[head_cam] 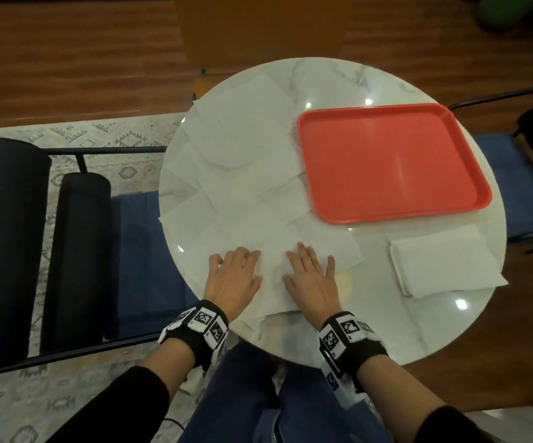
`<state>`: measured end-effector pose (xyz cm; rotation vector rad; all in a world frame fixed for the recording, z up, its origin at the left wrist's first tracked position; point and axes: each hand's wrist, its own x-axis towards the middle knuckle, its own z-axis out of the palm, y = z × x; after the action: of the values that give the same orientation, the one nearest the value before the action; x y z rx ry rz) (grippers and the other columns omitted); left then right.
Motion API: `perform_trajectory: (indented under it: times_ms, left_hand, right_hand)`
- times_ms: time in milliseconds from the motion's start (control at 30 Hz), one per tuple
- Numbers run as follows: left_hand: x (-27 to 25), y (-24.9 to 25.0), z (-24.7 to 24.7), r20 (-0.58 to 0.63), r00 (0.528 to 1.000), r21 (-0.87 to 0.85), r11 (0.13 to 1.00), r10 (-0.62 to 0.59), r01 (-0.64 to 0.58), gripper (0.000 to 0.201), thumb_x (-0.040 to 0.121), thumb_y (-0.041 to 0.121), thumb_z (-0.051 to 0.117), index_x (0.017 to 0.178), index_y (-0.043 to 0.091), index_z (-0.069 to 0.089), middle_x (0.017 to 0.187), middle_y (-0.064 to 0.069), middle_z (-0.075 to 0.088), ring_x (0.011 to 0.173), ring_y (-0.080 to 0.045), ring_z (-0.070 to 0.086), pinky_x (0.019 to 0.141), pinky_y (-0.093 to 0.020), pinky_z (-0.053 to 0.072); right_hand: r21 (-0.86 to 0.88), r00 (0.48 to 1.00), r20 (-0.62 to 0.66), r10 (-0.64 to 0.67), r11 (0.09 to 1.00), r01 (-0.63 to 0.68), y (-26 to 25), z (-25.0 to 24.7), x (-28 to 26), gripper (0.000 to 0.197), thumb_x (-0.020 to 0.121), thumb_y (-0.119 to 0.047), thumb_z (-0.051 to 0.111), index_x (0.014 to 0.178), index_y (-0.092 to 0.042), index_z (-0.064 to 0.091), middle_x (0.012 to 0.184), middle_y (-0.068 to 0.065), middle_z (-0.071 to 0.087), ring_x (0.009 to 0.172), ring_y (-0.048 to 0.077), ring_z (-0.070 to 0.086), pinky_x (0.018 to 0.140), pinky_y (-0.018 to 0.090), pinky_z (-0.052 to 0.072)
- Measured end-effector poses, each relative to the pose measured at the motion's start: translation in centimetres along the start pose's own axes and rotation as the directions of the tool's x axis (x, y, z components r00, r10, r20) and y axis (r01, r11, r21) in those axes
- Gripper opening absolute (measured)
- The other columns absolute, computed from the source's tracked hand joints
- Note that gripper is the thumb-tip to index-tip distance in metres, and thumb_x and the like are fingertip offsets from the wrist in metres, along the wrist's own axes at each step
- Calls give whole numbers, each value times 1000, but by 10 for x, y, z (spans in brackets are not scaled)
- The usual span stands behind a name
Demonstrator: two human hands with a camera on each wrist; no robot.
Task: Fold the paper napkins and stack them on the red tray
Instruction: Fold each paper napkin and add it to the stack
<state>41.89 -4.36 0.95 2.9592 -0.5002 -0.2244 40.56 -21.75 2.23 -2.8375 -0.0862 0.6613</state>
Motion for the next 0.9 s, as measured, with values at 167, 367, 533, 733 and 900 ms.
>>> perform_trajectory:
  times_ms: [167,367,533,733,900]
  left_hand:
    - [27,5,-32,153,987,-192,979,-40,69,26,89,49,49,107,33,61,98,10,64,99,-13,53,84,-36,21]
    - [43,13,-86,229,973,-658,742,38,126,9,81,41,69,83,33,72,86,18,69,83,-3,61,80,-28,46]
    - [59,50,-117,138,990,-833,539,-13,123,11,79,34,73,79,24,76,75,6,72,73,-7,64,71,-22,47]
    - [71,105,-111,173,984,-832,527,-49,173,20,87,35,64,86,17,72,66,2,68,52,-11,56,56,-18,45]
    - [43,96,-81,183,962,-795,544,-203,266,10,89,25,63,91,19,71,80,0,72,67,-15,67,61,-7,47]
  right_hand:
    - [17,999,-35,-17,1000,17,2,-13,3,52,94,-32,47,142,-22,30,153,2,24,145,21,16,110,64,2]
    - [535,994,-32,106,842,-72,54,-64,-9,9,84,-31,64,88,-23,65,89,-5,65,87,15,56,99,49,32]
    - [932,988,-73,139,361,18,123,-95,-34,34,87,-16,66,72,7,45,73,13,47,69,19,50,67,33,46]
    - [965,936,-74,345,262,-20,218,-116,-56,16,92,-10,57,77,-6,58,75,10,54,71,20,51,67,33,44]
    - [877,871,-32,491,432,-211,312,-115,-53,17,92,-9,55,77,-11,62,86,14,64,83,31,60,82,43,50]
